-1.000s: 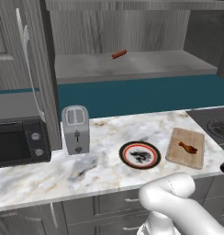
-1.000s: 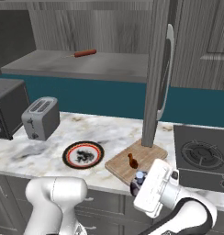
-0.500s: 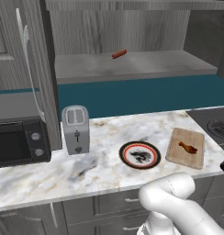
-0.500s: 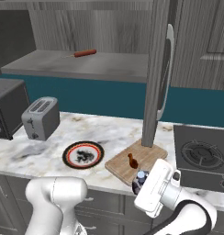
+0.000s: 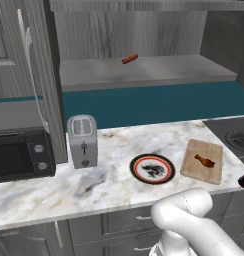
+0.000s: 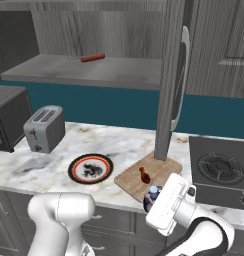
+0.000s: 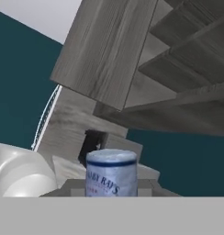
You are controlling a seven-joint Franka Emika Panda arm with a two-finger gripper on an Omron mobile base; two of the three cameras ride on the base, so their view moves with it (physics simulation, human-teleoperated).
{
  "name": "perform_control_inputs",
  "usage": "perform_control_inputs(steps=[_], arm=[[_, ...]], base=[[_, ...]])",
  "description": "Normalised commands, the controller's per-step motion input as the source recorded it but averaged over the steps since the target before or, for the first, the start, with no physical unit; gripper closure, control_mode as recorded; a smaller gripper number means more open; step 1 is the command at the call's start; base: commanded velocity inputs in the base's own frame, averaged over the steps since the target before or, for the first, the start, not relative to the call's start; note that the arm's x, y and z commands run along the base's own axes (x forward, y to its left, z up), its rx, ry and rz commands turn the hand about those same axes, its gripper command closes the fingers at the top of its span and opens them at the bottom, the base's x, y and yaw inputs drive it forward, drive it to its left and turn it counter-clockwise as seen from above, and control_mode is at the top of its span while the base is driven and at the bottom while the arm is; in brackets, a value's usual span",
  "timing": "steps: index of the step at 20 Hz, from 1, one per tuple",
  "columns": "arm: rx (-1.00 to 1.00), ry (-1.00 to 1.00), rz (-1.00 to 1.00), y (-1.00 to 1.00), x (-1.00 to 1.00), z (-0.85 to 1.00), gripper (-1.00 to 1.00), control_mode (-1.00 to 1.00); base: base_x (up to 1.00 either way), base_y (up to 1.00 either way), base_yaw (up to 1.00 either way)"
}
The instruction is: Pick the chicken drumstick from the plate and place it on the cutting board. Then pick the condiment bottle from the cabinet and place it next to the cutting board.
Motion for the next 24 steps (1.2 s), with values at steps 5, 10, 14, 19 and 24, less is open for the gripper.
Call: perform_control_inputs(steps=[5, 10, 14, 19, 24], arm=[[0.0, 0.04, 0.0, 0.0, 0.19, -0.09, 1.0, -1.0], [0.0, 0.0, 0.0, 0.0, 0.24, -0.2, 1.0, -1.0], [0.0, 0.0, 0.0, -0.01, 0.25, -0.22, 1.0, -1.0], [-0.01, 0.0, 0.0, -0.08, 0.22, -0.19, 1.0, -1.0], [-0.02, 0.0, 0.0, -0.23, 0.16, -0.08, 1.0, -1.0]], base=[[0.0, 0.0, 0.0], [0.0, 0.0, 0.0], [0.0, 0.0, 0.0], [0.0, 0.0, 0.0], [0.0, 0.0, 0.0]])
